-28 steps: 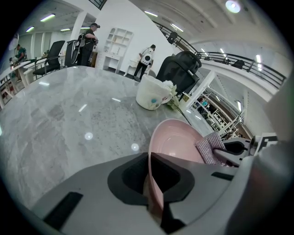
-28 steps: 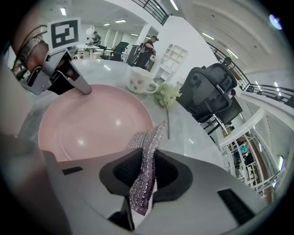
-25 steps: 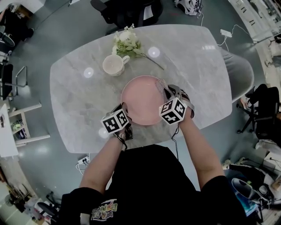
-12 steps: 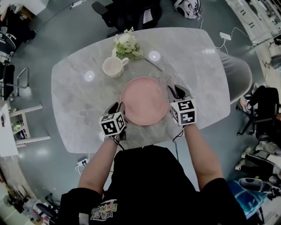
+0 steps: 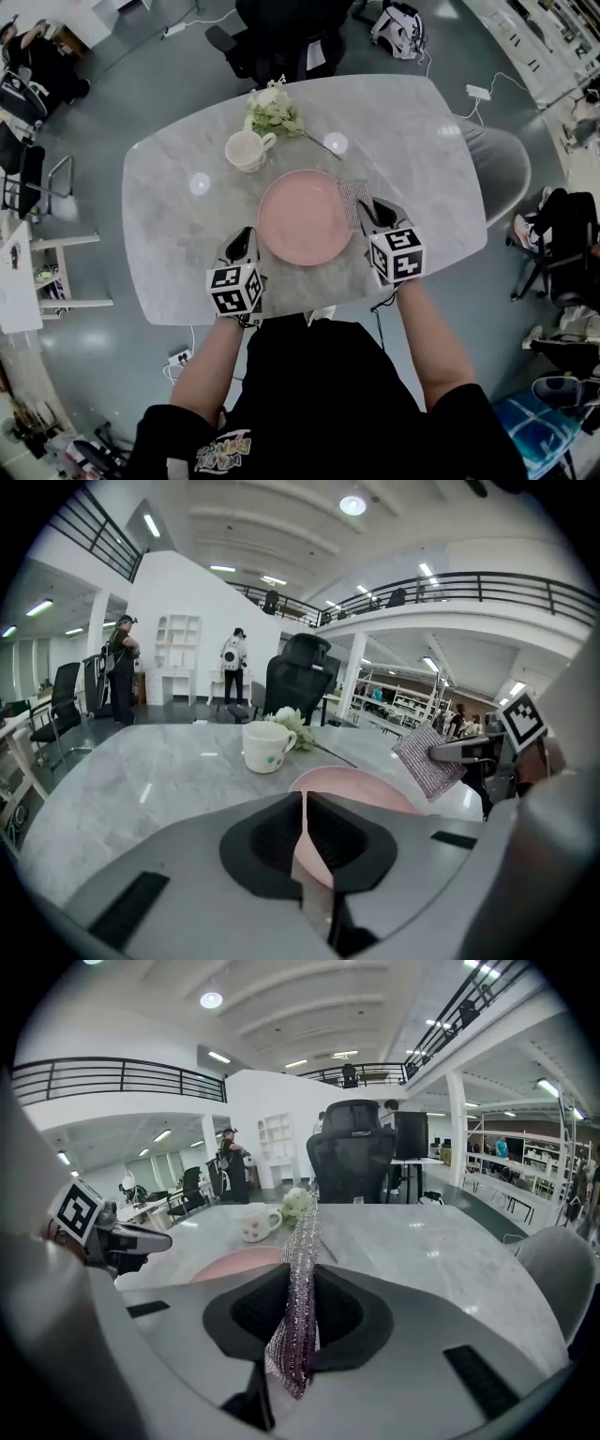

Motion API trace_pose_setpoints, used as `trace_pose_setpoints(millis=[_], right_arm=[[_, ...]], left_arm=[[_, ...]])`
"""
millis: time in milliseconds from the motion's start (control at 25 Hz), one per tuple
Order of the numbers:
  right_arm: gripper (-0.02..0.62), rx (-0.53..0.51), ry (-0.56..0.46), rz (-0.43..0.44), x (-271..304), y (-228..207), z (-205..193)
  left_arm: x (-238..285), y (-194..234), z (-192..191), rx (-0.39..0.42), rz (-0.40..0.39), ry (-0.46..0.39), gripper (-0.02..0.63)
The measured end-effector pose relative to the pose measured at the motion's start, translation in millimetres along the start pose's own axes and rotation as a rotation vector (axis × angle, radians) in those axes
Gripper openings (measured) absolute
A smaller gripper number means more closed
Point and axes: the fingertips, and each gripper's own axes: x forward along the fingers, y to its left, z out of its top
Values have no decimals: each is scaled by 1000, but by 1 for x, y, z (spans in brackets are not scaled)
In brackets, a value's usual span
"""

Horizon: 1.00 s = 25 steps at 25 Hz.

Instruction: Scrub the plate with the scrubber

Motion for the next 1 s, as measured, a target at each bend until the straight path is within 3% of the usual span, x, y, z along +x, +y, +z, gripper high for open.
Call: trace_pose_setpoints(millis=[240, 680, 1000], right_arm=[[75, -2, -46, 55, -39, 30, -2], [75, 54, -111, 144, -84, 106, 2], [75, 76, -119, 118, -98, 172, -12]], left_arm=[[-58, -25, 5, 71, -35, -76, 18], [-137, -43, 10, 19, -160, -167, 18], [-169, -30, 7, 52, -288, -173, 18]])
